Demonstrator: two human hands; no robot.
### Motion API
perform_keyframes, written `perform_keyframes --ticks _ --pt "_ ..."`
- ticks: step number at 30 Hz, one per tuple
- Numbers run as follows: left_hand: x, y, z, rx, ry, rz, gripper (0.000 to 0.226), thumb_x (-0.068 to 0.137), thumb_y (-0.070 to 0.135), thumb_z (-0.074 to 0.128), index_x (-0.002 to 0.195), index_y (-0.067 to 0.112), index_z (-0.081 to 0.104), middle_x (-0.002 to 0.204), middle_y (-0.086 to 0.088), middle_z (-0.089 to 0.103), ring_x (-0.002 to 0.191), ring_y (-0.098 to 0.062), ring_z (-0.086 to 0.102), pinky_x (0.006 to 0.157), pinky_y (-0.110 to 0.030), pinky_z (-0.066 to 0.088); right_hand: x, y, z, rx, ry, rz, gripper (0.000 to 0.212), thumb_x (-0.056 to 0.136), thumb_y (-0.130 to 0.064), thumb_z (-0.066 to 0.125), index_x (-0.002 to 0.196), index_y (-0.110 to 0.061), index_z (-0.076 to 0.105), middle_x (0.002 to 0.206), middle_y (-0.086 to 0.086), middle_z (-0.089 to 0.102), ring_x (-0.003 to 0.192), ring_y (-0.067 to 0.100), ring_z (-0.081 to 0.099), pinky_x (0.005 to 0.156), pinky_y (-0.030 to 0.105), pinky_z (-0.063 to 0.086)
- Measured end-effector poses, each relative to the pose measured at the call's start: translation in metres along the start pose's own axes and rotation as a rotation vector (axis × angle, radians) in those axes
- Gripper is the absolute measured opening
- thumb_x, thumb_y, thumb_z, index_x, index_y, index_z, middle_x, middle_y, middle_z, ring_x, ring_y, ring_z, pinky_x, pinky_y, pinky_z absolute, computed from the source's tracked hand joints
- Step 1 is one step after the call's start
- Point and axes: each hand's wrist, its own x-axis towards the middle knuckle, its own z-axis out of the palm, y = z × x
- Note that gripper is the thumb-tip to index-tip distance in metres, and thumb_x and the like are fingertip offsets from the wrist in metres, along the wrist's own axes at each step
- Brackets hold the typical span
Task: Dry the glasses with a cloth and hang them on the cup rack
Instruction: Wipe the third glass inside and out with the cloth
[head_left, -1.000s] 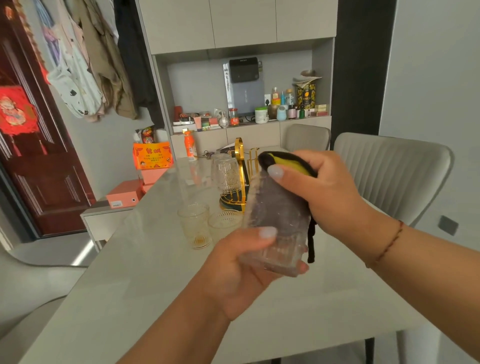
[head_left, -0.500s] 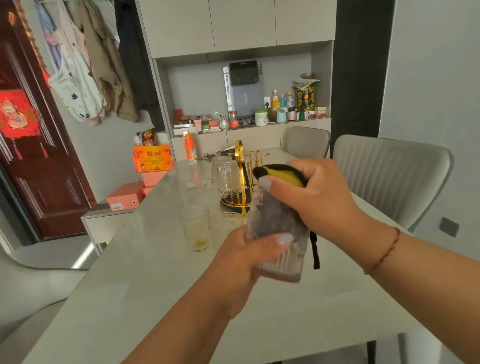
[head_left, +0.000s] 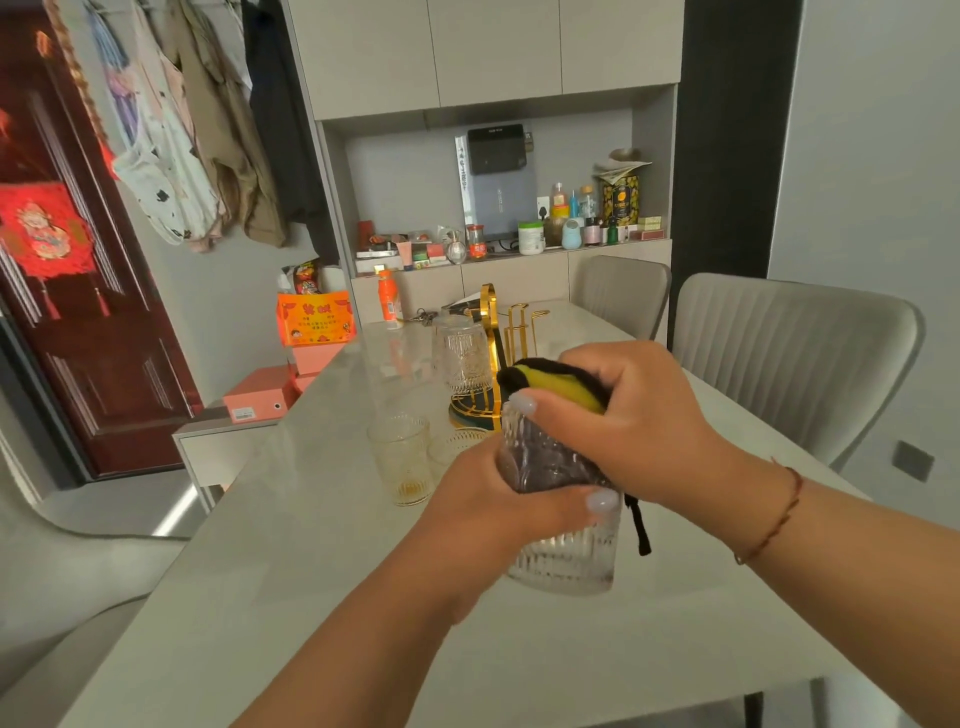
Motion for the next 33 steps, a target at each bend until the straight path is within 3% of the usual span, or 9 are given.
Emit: perform_keyframes --ticks 6,8,10,13,17,21,25,28,33 --pt "-0.007 -0.003 0.001 -0.525 -0.260 -0.029 0.059 0.062 0.043 0.087 0.113 0.018 0.071 0.101 0.003 0.070 0.095 -0.014 0.066 0.089 -0.034 0.046 -0.004 0.001 -0.003 0.601 0.004 0.161 0.034 0.069 -0.044 0.063 0.054 -0.013 0.058 0.052 0.002 0.047 0.050 0.017 0.048 0.046 0.023 0.041" --pt "-0.006 -0.006 0.003 -0.682 -0.277 -0.056 0.071 0.065 0.037 0.087 0.127 0.013 0.062 0.109 -0.005 0.065 0.097 -0.023 0.063 0.092 -0.044 0.043 -0.006 0.000 0.000 0.613 0.068 0.235 0.033 0.070 -0.047 0.064 0.054 -0.018 0.060 0.053 -0.004 0.050 0.051 0.012 0.049 0.048 0.023 0.042" --pt "-0.005 -0.009 0.000 -0.744 -0.223 -0.126 0.074 0.053 0.037 0.093 0.118 0.008 0.069 0.104 -0.014 0.068 0.089 -0.029 0.067 0.084 -0.046 0.051 -0.005 -0.001 0.002 0.537 0.188 0.357 0.040 0.072 -0.052 0.069 0.060 -0.015 0.064 0.059 0.002 0.055 0.056 0.017 0.052 0.053 0.034 0.047" --pt "-0.012 -0.012 -0.005 -0.652 -0.206 -0.120 0.062 0.050 0.043 0.092 0.099 0.009 0.076 0.095 -0.016 0.071 0.084 -0.031 0.069 0.078 -0.045 0.056 0.000 0.000 -0.004 0.549 0.409 0.572 0.033 0.085 -0.048 0.060 0.069 -0.019 0.065 0.071 0.003 0.062 0.070 0.018 0.062 0.072 0.047 0.056" --pt "-0.012 -0.003 -0.011 -0.532 -0.047 0.015 0.062 0.038 0.044 0.095 0.093 0.018 0.080 0.094 -0.006 0.075 0.089 -0.022 0.073 0.078 -0.037 0.060 -0.010 0.006 -0.015 0.699 0.600 0.758 0.026 0.093 -0.044 0.051 0.078 -0.025 0.060 0.072 -0.010 0.069 0.071 0.003 0.067 0.074 0.030 0.056" --pt "-0.002 0.002 -0.011 -0.404 0.230 0.207 0.042 0.049 0.023 0.084 0.090 0.030 0.078 0.089 0.001 0.075 0.090 -0.016 0.073 0.072 -0.031 0.059 -0.047 -0.002 0.001 0.779 0.617 0.884 0.021 0.096 -0.040 0.048 0.090 -0.026 0.062 0.091 -0.009 0.073 0.090 0.010 0.068 0.086 0.033 0.052" --pt "0.001 -0.005 -0.003 -0.296 0.440 0.252 0.081 0.043 0.033 0.090 0.120 0.018 0.066 0.101 0.001 0.076 0.098 -0.015 0.072 0.074 -0.023 0.056 -0.080 -0.025 0.021 0.682 0.611 0.887 0.019 0.088 -0.053 0.045 0.092 -0.042 0.059 0.089 -0.021 0.069 0.092 0.001 0.063 0.080 0.025 0.046" --pt "-0.004 -0.009 0.009 -0.213 0.467 0.255 0.077 0.046 0.037 0.084 0.118 0.015 0.066 0.101 0.002 0.077 0.095 -0.013 0.073 0.071 -0.016 0.055 -0.081 -0.029 0.024 0.742 0.616 0.851 0.019 0.088 -0.053 0.044 0.092 -0.046 0.062 0.091 -0.023 0.071 0.092 0.003 0.067 0.086 0.032 0.048" --pt "-0.010 -0.009 0.021 -0.207 0.442 0.268 0.058 0.048 0.032 0.082 0.104 0.021 0.071 0.092 0.001 0.078 0.085 -0.013 0.075 0.067 -0.018 0.056 -0.074 -0.032 0.026 1.008 0.577 0.928 0.029 0.096 -0.045 0.042 0.109 -0.033 0.065 0.099 -0.010 0.075 0.095 0.011 0.070 0.088 0.034 0.049"
